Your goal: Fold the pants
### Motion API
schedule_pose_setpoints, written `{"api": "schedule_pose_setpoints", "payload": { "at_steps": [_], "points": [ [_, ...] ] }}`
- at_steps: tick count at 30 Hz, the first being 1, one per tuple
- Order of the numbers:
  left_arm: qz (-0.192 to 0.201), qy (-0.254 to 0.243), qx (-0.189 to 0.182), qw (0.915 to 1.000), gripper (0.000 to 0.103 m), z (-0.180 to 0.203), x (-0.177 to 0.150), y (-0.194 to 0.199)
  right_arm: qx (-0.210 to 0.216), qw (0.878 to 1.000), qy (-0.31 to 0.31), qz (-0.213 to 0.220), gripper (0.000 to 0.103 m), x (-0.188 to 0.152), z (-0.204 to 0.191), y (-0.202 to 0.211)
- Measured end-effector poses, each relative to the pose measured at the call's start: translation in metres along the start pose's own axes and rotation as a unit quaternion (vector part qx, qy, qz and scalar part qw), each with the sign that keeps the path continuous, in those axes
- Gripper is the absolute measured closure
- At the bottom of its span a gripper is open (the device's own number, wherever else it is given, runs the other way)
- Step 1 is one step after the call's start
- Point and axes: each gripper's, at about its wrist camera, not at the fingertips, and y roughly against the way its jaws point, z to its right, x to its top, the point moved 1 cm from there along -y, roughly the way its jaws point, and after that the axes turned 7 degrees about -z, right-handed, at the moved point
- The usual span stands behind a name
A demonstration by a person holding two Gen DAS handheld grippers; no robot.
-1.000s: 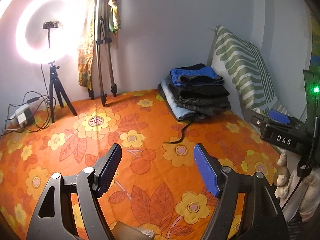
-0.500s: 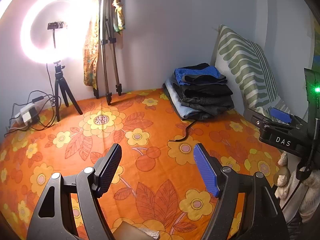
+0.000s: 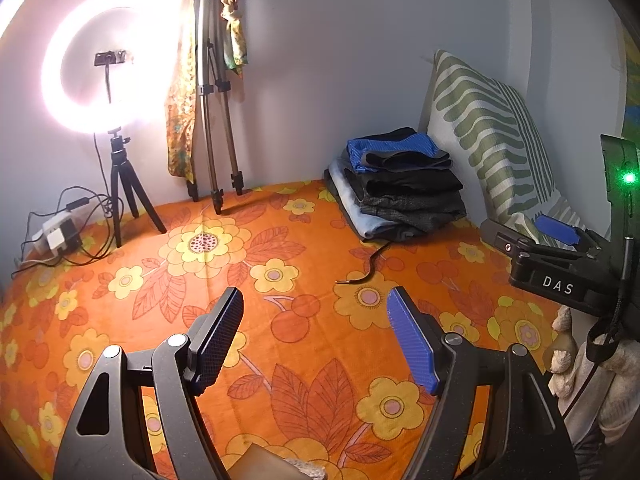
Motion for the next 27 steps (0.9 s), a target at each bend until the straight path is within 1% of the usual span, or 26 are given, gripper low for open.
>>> {"api": "schedule_pose_setpoints", "payload": {
  "at_steps": [27],
  "points": [
    [-0.001, 0.001, 0.003, 1.0, 0.029, -0.0013, -0.0003, 0.0012, 0.002, 1.0, 0.0, -0.003, 0.0, -0.0015, -0.0018, -0.0012]
  ]
}}
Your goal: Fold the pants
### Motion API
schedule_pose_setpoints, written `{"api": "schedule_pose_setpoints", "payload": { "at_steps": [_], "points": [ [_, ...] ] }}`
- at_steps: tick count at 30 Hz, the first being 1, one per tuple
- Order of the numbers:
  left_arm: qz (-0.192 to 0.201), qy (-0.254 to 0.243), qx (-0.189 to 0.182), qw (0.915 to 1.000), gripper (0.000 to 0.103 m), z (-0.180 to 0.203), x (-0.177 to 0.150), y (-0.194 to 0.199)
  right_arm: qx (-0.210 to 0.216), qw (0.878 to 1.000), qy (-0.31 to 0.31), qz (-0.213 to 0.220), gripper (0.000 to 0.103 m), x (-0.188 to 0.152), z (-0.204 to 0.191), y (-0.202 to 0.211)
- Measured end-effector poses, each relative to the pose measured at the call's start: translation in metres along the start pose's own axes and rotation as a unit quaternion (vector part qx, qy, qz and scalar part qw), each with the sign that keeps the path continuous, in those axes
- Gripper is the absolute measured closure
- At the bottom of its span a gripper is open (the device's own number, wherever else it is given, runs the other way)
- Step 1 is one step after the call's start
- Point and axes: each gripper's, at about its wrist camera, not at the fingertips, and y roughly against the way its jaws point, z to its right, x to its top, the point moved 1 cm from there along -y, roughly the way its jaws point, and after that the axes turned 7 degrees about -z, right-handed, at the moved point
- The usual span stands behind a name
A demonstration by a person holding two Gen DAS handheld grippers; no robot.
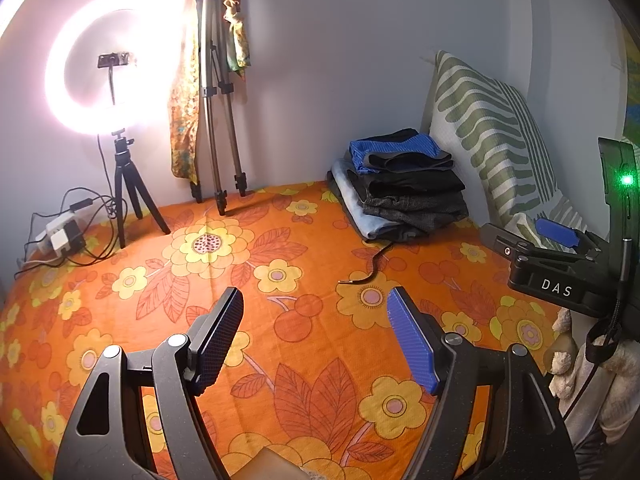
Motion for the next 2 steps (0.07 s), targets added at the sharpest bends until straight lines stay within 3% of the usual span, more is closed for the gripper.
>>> {"api": "schedule_pose_setpoints", "payload": {
  "at_steps": [2],
  "points": [
    [-0.001, 0.001, 0.0, 1.0, 0.029, -0.0006, -0.0001, 0.0, -0.001, 1.0, 0.0, 0.0, 0.0, -0.0003, -0.0002, 0.0001]
  ]
}}
